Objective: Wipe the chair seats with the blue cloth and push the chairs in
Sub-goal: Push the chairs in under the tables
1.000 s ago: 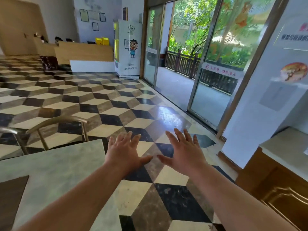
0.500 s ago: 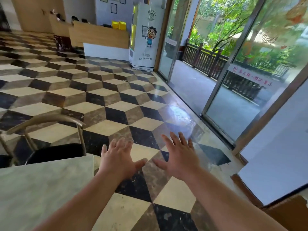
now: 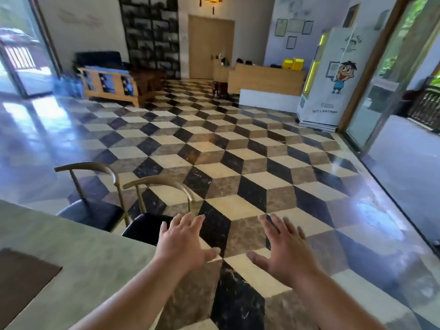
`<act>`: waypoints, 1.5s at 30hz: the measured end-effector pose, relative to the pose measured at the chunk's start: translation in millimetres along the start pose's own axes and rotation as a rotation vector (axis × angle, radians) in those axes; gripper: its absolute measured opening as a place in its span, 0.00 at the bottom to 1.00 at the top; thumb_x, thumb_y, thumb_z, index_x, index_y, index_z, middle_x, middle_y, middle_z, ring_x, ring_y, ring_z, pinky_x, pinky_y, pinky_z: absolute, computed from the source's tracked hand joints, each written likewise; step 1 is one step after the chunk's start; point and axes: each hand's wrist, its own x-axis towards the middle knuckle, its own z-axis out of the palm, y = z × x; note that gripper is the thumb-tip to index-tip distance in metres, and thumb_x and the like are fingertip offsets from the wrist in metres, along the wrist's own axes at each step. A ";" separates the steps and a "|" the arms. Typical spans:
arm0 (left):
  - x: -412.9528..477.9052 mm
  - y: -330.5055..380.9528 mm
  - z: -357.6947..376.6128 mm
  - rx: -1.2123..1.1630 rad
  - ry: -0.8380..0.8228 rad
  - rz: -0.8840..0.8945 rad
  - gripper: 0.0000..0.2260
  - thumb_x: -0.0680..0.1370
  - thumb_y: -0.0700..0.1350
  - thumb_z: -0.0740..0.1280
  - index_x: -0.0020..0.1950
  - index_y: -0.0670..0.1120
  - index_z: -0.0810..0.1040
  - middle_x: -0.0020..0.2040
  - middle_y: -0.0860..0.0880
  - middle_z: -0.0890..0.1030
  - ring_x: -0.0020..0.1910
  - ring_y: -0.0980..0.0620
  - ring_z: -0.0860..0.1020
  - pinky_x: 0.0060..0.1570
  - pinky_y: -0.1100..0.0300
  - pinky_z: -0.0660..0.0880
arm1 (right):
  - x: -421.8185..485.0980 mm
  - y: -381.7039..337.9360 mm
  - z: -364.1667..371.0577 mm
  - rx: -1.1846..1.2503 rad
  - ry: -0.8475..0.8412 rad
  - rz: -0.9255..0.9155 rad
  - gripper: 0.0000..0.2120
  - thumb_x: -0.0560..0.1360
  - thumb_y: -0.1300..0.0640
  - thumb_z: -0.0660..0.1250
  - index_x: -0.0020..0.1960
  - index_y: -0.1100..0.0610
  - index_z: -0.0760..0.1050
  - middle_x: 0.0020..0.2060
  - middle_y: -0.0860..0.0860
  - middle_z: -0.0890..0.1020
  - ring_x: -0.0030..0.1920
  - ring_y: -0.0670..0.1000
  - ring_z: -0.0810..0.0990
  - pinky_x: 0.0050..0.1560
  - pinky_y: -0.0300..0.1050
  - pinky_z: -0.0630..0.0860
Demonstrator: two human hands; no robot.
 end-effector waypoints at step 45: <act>655.8 -72.0 -32.5 -0.023 0.291 -1.141 0.43 0.71 0.76 0.62 0.82 0.60 0.58 0.83 0.54 0.61 0.82 0.49 0.57 0.80 0.39 0.56 | 923.5 -24.9 -31.4 -0.009 -0.025 -1.181 0.45 0.73 0.21 0.49 0.82 0.41 0.41 0.84 0.50 0.47 0.83 0.59 0.43 0.78 0.63 0.41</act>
